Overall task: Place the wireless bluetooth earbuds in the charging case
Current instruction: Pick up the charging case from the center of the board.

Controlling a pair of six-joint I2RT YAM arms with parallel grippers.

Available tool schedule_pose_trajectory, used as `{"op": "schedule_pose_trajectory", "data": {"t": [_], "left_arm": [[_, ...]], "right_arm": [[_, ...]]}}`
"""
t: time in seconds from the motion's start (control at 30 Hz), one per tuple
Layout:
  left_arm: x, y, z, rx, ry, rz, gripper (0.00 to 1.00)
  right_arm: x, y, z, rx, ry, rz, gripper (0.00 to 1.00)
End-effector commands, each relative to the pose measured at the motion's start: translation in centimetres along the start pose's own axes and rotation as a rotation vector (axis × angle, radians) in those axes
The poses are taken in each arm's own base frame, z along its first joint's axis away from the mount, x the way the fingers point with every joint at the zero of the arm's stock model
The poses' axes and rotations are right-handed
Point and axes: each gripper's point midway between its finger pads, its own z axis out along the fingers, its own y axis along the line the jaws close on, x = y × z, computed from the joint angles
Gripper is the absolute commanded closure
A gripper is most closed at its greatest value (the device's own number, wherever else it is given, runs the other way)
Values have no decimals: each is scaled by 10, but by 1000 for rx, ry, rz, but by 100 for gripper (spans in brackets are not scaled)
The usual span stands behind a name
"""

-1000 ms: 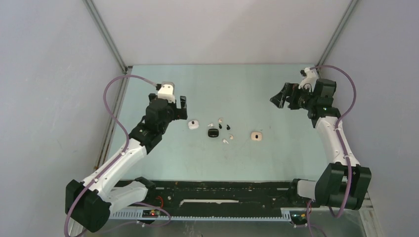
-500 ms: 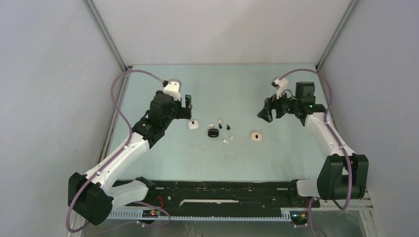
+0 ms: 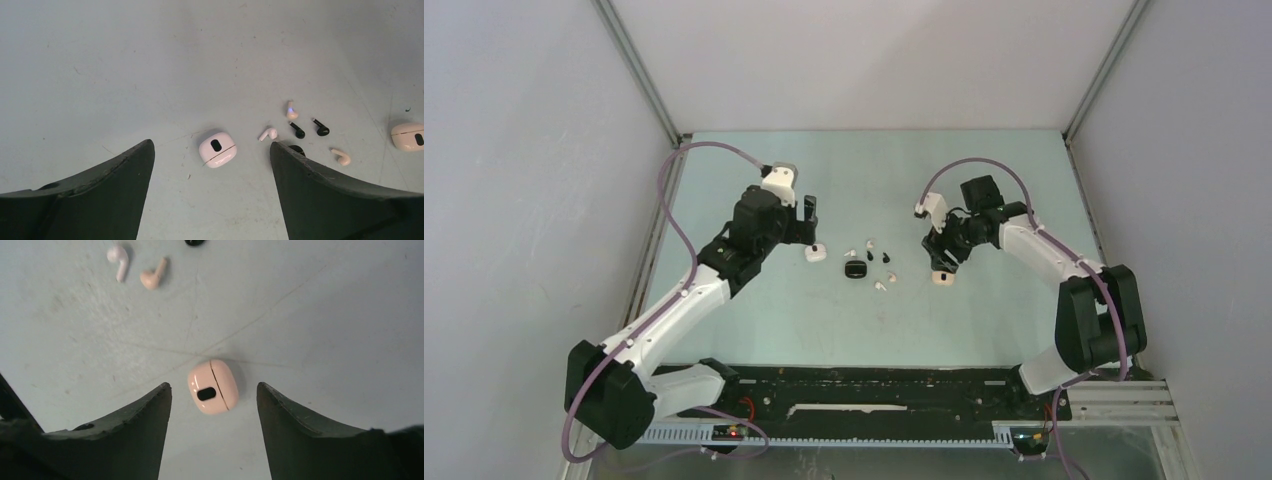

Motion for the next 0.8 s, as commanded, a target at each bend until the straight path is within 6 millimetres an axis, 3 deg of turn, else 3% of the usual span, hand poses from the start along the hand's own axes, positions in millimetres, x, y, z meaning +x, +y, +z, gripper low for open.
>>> {"op": "schedule_pose_trajectory", "data": {"t": [0.0, 0.23, 0.77], "left_arm": [[-16, -11, -2, 46, -48, -13, 7], [-13, -14, 0, 53, -32, -4, 7], [-15, -18, -3, 65, -38, 11, 7]], "right_arm": [[22, -14, -6, 54, 135, -171, 32], [38, 6, 0, -63, 175, -181, 30], [66, -1, 28, -74, 292, -157, 33]]}}
